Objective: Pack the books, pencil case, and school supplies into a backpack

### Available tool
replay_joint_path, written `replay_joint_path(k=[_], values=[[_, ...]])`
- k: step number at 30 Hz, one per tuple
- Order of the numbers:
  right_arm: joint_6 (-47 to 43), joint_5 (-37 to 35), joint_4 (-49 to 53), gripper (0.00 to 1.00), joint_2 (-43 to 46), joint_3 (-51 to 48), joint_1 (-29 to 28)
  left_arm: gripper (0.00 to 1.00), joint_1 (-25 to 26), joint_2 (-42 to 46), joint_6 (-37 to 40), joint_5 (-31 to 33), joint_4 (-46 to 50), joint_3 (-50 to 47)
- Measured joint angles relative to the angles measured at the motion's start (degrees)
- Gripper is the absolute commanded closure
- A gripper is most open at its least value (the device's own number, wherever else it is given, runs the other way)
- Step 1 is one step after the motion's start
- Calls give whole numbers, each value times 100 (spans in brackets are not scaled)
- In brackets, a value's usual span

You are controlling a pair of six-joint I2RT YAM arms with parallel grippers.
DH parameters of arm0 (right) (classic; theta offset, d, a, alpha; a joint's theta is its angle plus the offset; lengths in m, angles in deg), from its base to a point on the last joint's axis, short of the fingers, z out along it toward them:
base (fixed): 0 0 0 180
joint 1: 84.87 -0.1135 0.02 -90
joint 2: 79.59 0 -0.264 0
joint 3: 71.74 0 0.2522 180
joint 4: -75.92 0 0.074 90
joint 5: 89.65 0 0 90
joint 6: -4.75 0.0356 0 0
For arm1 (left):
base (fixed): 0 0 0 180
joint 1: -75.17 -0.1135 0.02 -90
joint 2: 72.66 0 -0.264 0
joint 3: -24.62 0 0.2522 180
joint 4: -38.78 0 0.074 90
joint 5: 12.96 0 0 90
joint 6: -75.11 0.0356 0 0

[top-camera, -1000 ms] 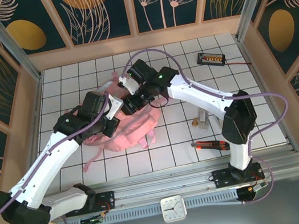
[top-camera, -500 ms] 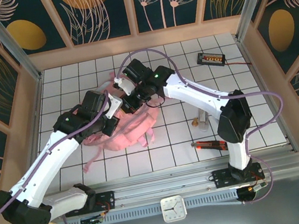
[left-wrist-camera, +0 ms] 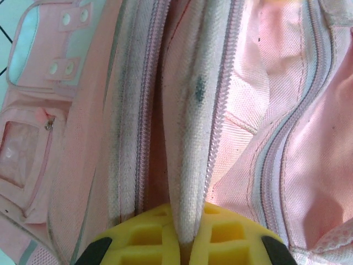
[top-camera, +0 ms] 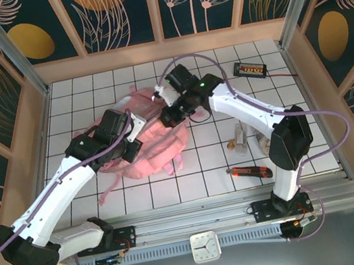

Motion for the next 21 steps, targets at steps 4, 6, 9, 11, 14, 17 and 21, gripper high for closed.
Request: replay_joint_path(k=[4, 6, 9, 11, 14, 17, 21], values=[[-33, 31, -7, 100, 44, -295, 269, 100, 35, 70, 39, 20, -85, -107], [-44, 70, -94, 100, 72, -422, 321, 100, 42, 109, 57, 7, -107, -175], [-105, 192, -273, 100, 72, -529, 442, 100, 42, 291, 181, -74, -216, -339], [-188, 319, -483, 100, 70, -595, 560, 100, 35, 485, 330, -151, -297, -474], [-376, 597, -745, 100, -20, -614, 723, 100, 31, 820, 560, -221, -404, -640], [-577, 916, -734, 100, -284, -348, 789, 100, 31, 1060, 734, -199, -424, -756], [-717, 951, -708, 100, -474, -28, 772, 26, -2, 1139, 887, -219, -299, -774]])
